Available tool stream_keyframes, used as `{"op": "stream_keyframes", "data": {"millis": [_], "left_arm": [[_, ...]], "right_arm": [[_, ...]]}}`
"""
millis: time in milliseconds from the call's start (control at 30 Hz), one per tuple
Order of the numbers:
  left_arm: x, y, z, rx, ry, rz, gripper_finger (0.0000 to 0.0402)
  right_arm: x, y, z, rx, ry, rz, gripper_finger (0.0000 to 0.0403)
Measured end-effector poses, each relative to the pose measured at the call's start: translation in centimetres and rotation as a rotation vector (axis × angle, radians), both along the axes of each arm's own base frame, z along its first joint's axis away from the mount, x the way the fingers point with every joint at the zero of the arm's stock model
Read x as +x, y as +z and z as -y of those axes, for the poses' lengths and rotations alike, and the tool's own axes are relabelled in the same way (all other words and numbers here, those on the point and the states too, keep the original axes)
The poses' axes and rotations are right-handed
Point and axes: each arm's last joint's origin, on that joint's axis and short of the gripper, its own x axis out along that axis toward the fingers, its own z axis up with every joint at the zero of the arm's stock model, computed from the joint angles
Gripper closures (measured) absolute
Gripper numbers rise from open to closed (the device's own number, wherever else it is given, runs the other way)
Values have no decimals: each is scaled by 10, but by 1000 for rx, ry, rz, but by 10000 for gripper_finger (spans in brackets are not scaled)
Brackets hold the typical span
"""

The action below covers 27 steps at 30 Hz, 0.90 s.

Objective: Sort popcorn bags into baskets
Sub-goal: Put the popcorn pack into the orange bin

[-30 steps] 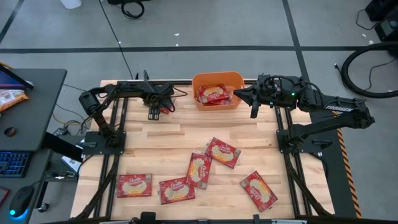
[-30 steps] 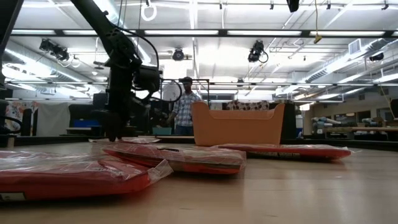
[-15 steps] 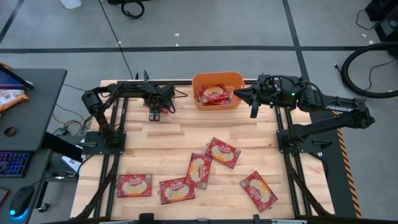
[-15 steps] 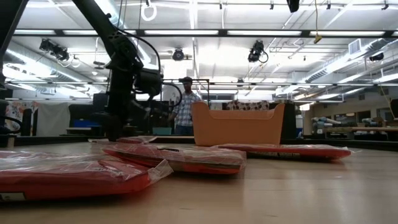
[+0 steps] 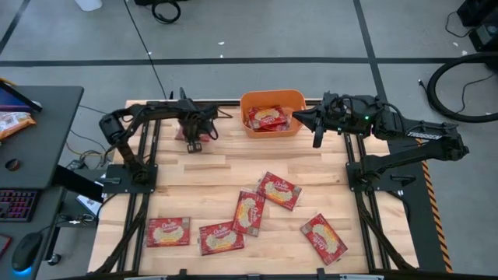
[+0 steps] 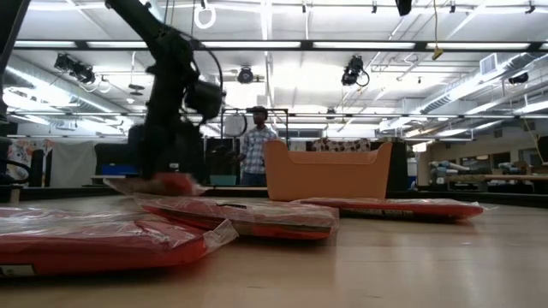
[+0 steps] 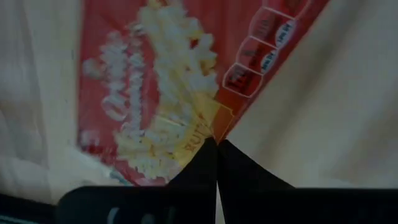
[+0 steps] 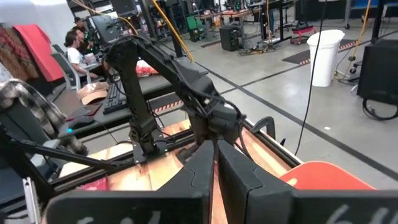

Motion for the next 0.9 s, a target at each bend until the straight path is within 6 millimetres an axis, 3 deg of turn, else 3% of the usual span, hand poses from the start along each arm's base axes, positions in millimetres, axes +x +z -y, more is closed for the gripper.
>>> {"op": "stream_keyframes", "data": {"millis": [400,600,900], "left_arm": [[50,89,44,-290,-6,278,400],[76,130,60,-257,-35,468,401],[100,173,59,-182,29,761,401]], "right_arm": [[0,0,0,-116,12,-36,379],[0,0,0,-116,13,-37,379],[0,0,0,-97,11,-31,379]]}}
